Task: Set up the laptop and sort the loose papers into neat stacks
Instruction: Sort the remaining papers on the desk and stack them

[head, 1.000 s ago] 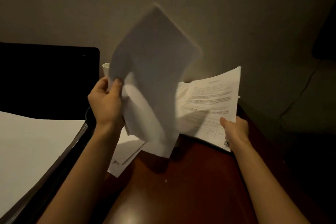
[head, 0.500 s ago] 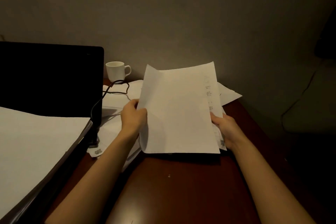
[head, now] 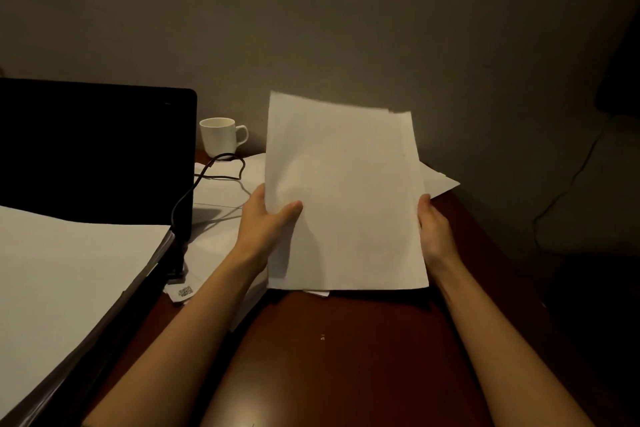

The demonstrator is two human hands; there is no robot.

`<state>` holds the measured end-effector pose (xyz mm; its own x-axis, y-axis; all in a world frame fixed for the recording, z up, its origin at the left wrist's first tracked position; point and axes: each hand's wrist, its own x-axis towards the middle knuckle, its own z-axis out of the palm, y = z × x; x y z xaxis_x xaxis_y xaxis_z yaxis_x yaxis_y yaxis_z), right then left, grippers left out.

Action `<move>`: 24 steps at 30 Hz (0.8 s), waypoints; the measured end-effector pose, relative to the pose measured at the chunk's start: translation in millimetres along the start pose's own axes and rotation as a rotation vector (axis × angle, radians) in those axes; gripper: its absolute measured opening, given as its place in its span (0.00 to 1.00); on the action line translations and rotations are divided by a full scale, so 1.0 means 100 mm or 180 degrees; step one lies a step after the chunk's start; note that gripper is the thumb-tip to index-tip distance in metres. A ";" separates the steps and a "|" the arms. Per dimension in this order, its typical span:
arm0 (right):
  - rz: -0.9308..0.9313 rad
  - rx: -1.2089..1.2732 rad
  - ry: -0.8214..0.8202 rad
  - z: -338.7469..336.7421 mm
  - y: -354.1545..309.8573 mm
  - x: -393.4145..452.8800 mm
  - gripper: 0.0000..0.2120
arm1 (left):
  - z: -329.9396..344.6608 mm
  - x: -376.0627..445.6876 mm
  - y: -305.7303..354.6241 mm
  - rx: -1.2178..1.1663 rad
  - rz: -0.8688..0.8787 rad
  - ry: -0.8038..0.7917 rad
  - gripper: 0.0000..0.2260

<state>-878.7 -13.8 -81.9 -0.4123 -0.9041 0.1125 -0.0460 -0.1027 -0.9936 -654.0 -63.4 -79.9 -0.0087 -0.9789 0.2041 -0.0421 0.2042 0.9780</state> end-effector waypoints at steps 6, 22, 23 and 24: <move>-0.0886 -0.0065 0.0014 0.01 -0.07 -0.07 0.12 | 0.06 -0.08 0.09 0.0042 0.0969 0.0438 0.24; -0.0685 0.0730 0.0310 0.04 -0.11 -0.10 0.02 | 0.08 -0.14 0.17 -0.0532 0.1001 0.0130 0.08; -0.0584 0.0785 0.0174 0.04 -0.10 -0.10 0.03 | 0.10 -0.14 0.15 -0.0576 0.0854 -0.0047 0.09; -0.0517 0.0738 0.0036 0.04 -0.09 -0.10 0.04 | 0.13 -0.15 0.12 -0.0548 0.0728 -0.0161 0.09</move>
<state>-870.4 -5.7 -74.3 -0.4268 -0.8635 0.2688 0.0967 -0.3391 -0.9358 -667.6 -46.1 -72.0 -0.0485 -0.9053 0.4221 0.1368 0.4125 0.9006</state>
